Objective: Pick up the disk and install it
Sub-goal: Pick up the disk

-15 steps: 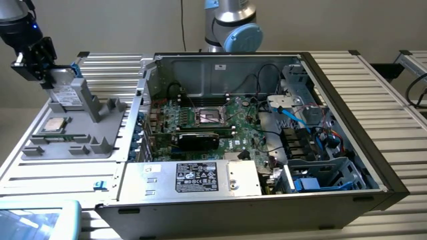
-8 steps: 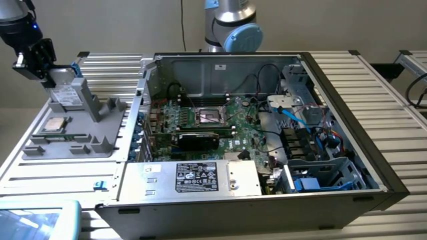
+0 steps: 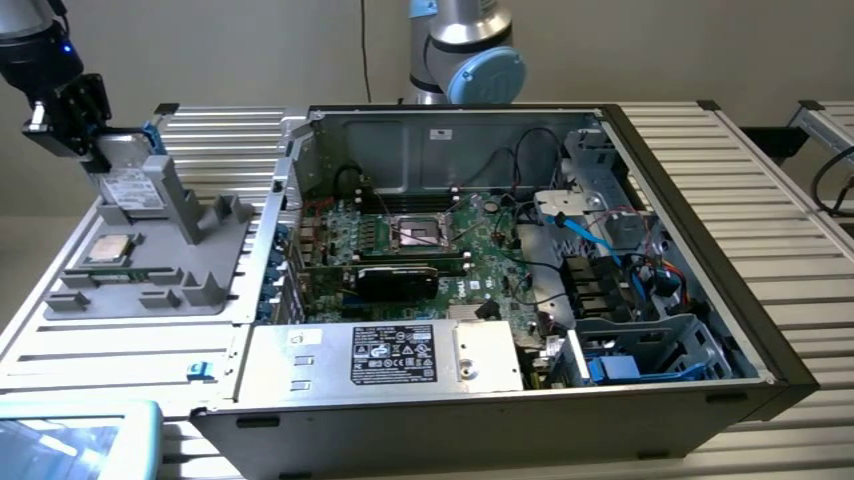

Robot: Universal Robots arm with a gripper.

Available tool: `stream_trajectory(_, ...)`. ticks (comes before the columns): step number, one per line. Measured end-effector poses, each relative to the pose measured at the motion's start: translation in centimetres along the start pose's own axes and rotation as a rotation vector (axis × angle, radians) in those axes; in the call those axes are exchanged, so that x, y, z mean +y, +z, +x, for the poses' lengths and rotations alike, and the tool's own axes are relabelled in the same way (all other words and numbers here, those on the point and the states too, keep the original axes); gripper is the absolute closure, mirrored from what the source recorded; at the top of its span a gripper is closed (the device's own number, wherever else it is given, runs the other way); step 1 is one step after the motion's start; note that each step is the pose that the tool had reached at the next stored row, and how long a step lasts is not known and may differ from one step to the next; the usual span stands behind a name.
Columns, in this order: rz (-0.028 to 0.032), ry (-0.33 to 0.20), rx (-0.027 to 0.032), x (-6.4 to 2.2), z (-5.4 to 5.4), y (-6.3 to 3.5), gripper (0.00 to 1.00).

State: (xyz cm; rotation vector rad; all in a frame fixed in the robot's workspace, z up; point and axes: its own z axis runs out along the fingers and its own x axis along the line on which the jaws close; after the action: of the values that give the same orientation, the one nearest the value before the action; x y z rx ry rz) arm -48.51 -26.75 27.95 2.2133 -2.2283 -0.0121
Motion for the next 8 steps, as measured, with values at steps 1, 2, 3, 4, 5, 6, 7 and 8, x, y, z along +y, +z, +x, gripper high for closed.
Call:
stream_trajectory(1, 0.0028, 0.0, 0.0006, 0.01, 0.0, -0.14, 0.63)
stream_trajectory(2, 0.0055, 0.0, 0.0013, 0.01, 0.0, -0.26, 0.63)
stream_trajectory(3, 0.0077, 0.0, 0.0017, 0.01, 0.0, -0.29, 0.63)
stream_trajectory(4, 0.0089, 0.001, 0.0017, 0.0, 0.0, -0.28, 0.63)
stream_trajectory(5, 0.0096, 0.001, 0.0017, 0.0, 0.0, -0.28, 0.63)
stream_trajectory(6, 0.0099, 0.001, 0.0017, 0.0, 0.0, -0.28, 0.63)
stream_trajectory(7, 0.01, 0.002, 0.0017, 0.0, 0.0, -0.28, 0.63)
stream_trajectory(8, 0.0101, 0.002, 0.0017, 0.02, 0.0, -0.28, 0.63)
